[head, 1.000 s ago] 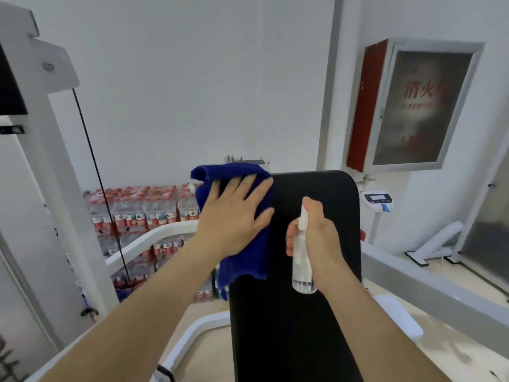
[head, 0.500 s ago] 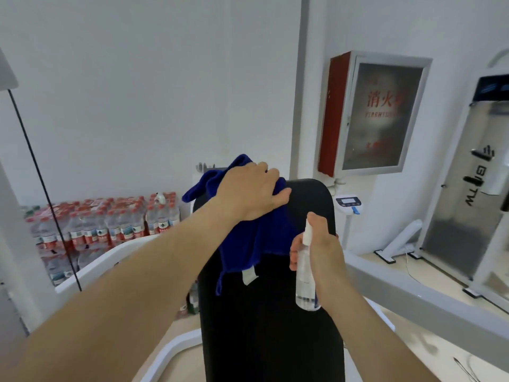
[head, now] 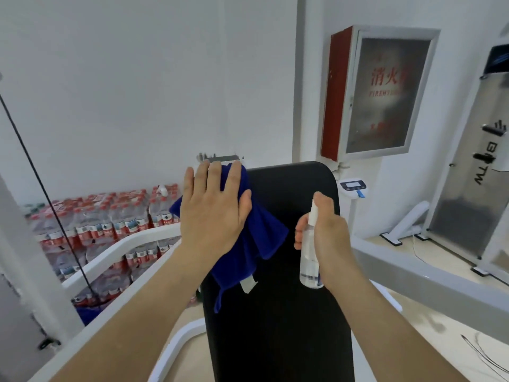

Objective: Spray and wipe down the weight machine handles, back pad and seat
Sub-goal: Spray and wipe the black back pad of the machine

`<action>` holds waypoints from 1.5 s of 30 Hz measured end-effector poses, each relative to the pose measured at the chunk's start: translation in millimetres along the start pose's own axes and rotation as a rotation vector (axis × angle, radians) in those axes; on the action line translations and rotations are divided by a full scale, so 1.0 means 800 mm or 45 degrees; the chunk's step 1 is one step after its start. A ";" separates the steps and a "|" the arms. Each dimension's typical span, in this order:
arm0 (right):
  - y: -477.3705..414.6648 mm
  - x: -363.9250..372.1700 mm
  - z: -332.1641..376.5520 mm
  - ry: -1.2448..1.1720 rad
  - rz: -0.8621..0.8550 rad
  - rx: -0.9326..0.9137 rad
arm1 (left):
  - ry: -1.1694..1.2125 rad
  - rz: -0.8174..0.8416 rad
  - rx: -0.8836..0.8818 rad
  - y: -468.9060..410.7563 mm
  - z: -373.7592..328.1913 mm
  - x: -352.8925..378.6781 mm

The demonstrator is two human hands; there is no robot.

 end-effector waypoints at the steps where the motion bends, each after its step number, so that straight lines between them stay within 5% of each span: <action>1: -0.006 -0.009 0.002 0.002 -0.056 0.009 | -0.018 0.011 0.017 -0.005 -0.010 0.002; 6: -0.031 -0.053 0.010 0.217 -0.204 -0.040 | -0.004 0.113 0.152 -0.051 -0.066 0.024; 11: -0.035 -0.056 -0.005 0.060 -0.129 -0.046 | 0.033 0.138 0.253 -0.092 -0.128 0.041; 20: -0.021 -0.073 -0.020 -0.250 -0.188 0.103 | 0.122 0.256 0.927 -0.069 -0.188 0.092; 28: -0.006 -0.093 -0.043 -0.208 -0.035 0.071 | 0.053 0.150 0.441 -0.016 -0.148 0.079; 36: 0.003 -0.118 -0.079 -0.046 0.026 0.120 | -0.095 0.731 0.831 0.093 -0.154 0.094; 40: 0.004 -0.129 -0.087 0.000 0.094 0.231 | -0.231 0.559 0.854 0.023 -0.137 0.062; 43: 0.000 -0.134 -0.082 -0.020 0.084 0.216 | -0.195 0.332 0.639 -0.054 -0.119 0.042; 45: -0.005 -0.130 -0.071 -0.049 0.092 0.174 | -0.007 0.393 0.217 -0.097 -0.114 0.026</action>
Point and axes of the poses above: each hand's wrist, its own y-axis away from the middle knuckle, its own x-axis out of the palm, z = x × y, the point moved 2 cm from there along -y, towards the middle knuckle, and after that the axes turned 14 degrees about y, right-handed, at the moved point
